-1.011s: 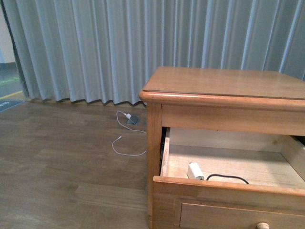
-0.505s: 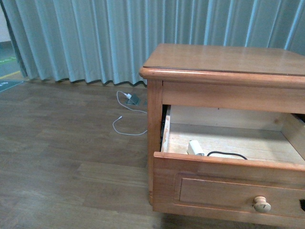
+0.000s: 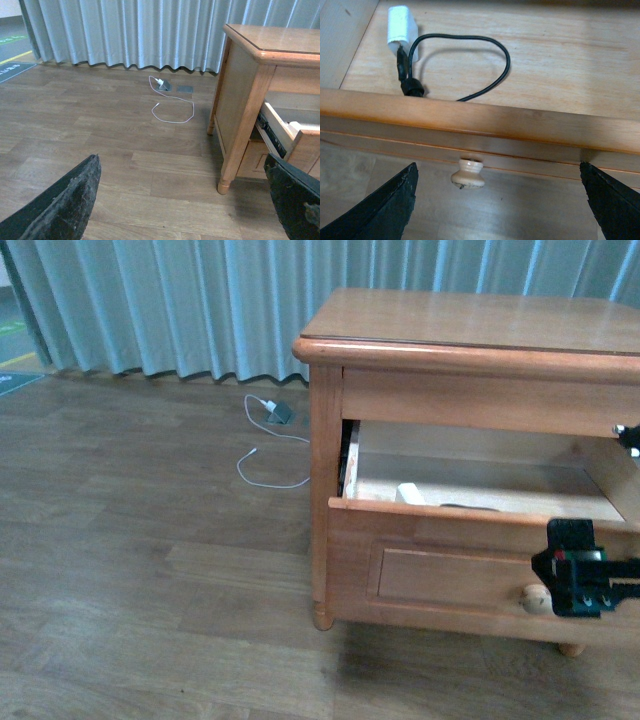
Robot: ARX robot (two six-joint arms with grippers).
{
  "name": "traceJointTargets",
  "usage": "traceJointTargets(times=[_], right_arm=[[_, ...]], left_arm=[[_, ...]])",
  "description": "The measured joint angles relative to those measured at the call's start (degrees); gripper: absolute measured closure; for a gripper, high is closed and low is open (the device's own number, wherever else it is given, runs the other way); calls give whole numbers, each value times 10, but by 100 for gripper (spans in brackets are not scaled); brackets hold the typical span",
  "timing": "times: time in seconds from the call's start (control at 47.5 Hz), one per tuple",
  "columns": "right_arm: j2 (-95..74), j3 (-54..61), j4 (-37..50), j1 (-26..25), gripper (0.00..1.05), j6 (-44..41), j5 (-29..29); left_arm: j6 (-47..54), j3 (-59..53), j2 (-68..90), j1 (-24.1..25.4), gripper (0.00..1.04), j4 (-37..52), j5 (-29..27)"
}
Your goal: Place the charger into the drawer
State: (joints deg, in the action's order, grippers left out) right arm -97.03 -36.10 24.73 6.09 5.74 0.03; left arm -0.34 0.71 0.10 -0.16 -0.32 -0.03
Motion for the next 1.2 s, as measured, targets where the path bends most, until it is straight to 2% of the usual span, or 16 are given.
traceJointTargets(times=[0.232,0.484,0.863,1.2], right_arm=[[-97,-70,91,-4,8,27,67],[-190,-146,149,0,8,34,121],[-272,-247,172,13,8,42,184],[-318,-312,160,23,8,33,211]], left_arm=[[0,0,0,0,6,0,0],[0,0,0,0,6,0,0],[0,0,0,0,6,0,0],[0,0,0,0,6,0,0]])
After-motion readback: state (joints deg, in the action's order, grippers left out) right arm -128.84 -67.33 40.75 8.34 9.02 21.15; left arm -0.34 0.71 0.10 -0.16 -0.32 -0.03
